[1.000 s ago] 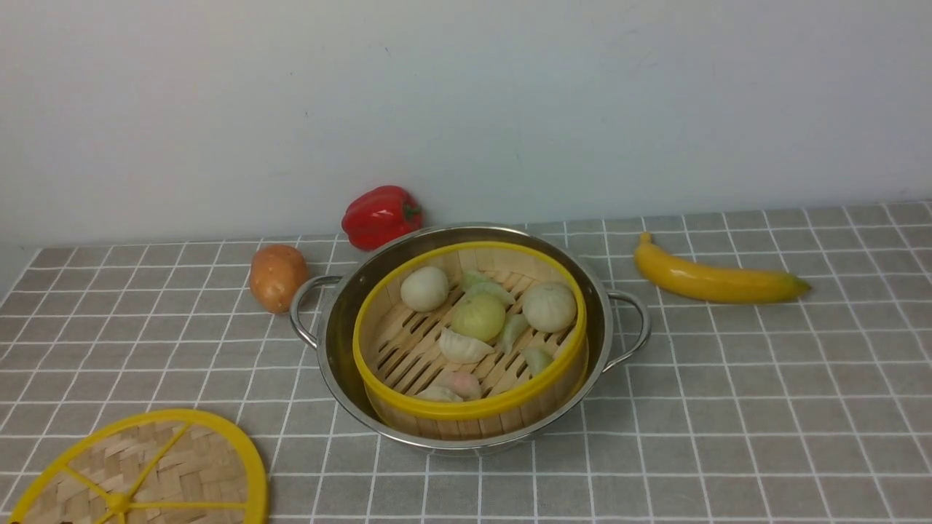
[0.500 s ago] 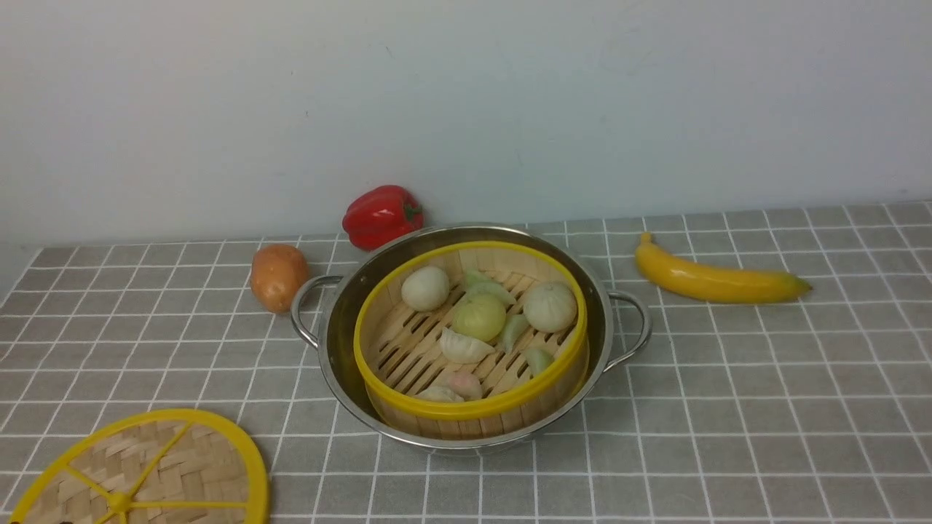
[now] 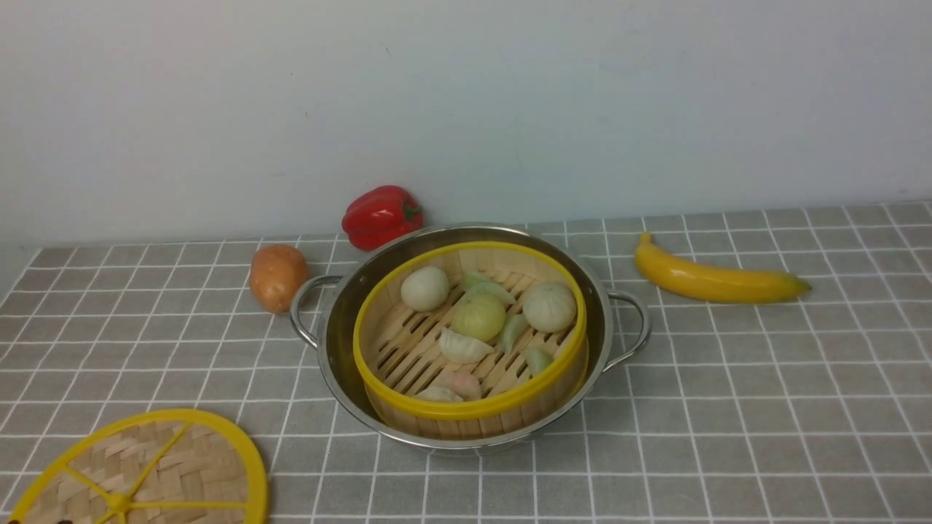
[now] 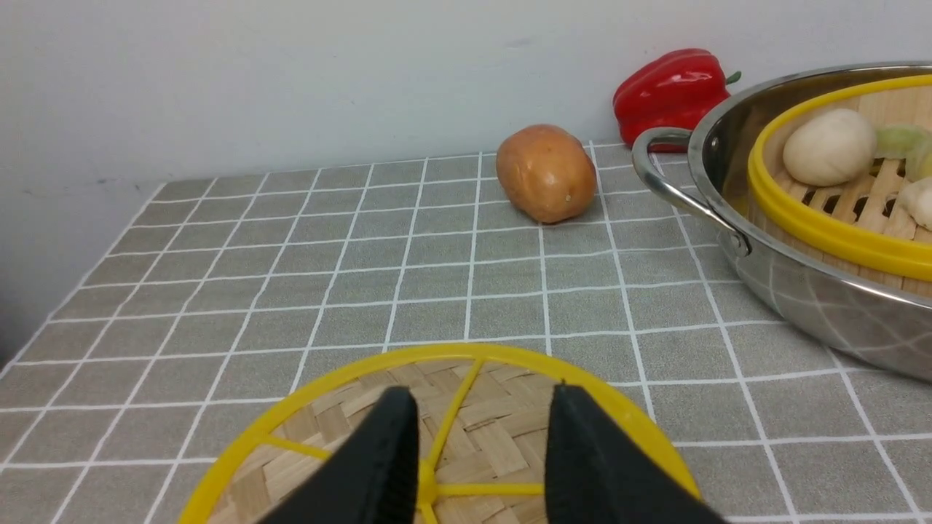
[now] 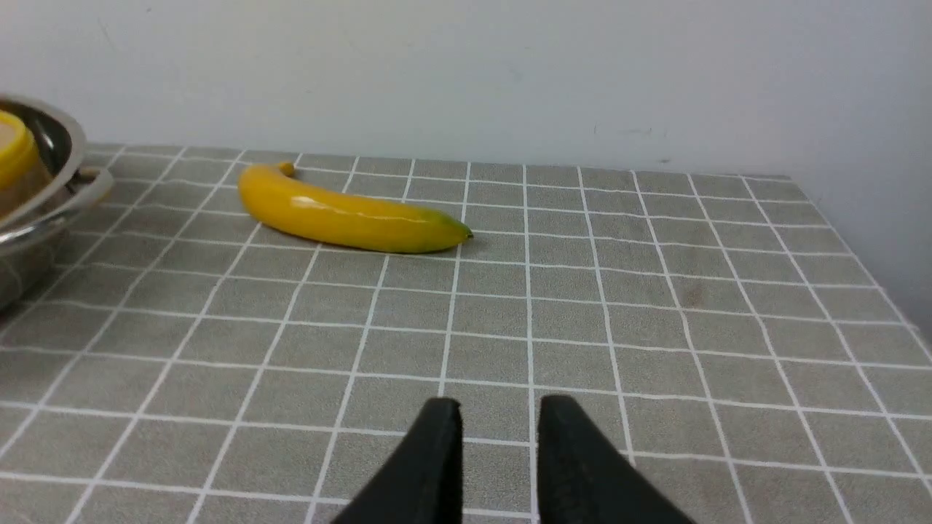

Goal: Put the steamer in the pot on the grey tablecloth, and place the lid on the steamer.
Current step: 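Grasp the bamboo steamer lid lying on the table by its centre knob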

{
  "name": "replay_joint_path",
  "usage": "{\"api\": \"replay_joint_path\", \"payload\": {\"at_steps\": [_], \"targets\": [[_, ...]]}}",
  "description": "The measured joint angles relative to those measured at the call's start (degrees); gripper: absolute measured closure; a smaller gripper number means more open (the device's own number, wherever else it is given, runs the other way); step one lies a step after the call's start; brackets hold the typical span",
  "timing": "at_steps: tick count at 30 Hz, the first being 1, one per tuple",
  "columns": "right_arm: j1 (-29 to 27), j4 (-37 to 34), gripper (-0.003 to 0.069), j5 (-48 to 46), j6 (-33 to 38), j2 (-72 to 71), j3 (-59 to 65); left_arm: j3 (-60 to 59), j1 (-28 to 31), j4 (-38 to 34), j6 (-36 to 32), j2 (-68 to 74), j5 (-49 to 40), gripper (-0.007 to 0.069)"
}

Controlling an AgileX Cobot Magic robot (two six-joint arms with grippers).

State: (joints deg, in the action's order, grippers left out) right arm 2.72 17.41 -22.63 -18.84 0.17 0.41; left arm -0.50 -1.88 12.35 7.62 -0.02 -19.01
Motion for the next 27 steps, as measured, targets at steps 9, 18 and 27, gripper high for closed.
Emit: {"api": "replay_joint_path", "payload": {"at_steps": [9, 18, 27], "targets": [[0.0, -16.2, 0.0456, 1.0, 20.6, 0.4, 0.0, 0.0, 0.0, 0.0, 0.0, 0.0, 0.5, 0.0382], [0.0, -21.1, 0.0435, 0.9, 27.9, 0.4, 0.1, 0.0, 0.0, 0.0, 0.0, 0.0, 0.5, 0.0382], [0.0, -21.6, 0.0419, 1.3, 27.0, 0.4, 0.1, 0.0, 0.0, 0.0, 0.0, 0.0, 0.6, 0.0382]]}}
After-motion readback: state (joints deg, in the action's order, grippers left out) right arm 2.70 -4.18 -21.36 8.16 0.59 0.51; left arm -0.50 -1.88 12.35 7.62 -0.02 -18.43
